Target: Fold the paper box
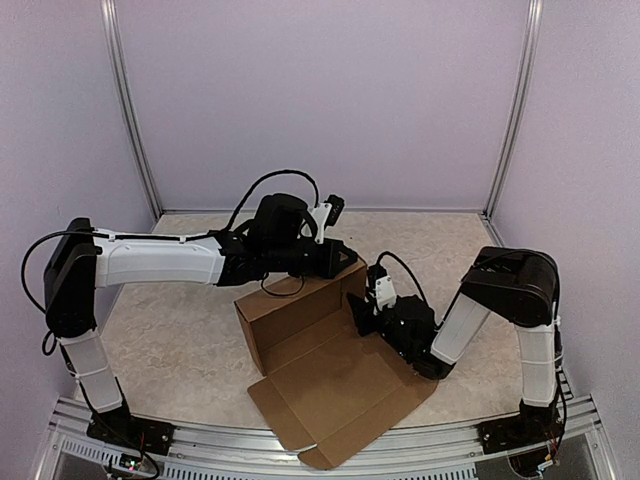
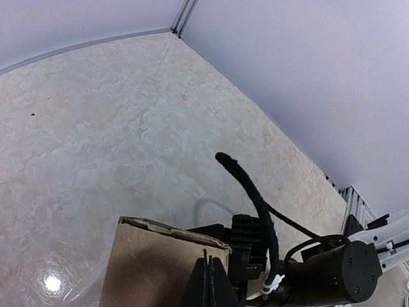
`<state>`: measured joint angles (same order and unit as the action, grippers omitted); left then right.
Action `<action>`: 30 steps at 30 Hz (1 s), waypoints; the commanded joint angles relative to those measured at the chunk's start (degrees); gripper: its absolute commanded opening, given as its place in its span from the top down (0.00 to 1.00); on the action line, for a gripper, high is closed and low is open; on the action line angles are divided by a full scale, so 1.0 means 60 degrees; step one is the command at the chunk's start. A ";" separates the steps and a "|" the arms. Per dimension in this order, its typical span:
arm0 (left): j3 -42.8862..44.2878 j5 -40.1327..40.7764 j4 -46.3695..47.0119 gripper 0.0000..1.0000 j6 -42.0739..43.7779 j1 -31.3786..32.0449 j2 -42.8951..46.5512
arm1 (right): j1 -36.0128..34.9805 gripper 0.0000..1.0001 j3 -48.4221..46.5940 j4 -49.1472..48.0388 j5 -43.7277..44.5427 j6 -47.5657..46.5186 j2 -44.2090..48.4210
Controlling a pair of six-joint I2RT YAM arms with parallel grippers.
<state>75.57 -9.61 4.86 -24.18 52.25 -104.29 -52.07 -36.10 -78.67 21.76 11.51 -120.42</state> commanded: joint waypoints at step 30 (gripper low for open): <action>-0.0308 -0.0165 -0.1052 1.00 -0.0210 0.0012 -0.0070 | 0.0041 1.00 -0.0973 -0.0989 -0.0140 -0.1091 0.0609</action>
<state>75.50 -9.21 4.73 -24.18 52.16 -104.20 -52.01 -40.91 -76.95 20.99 5.43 -116.40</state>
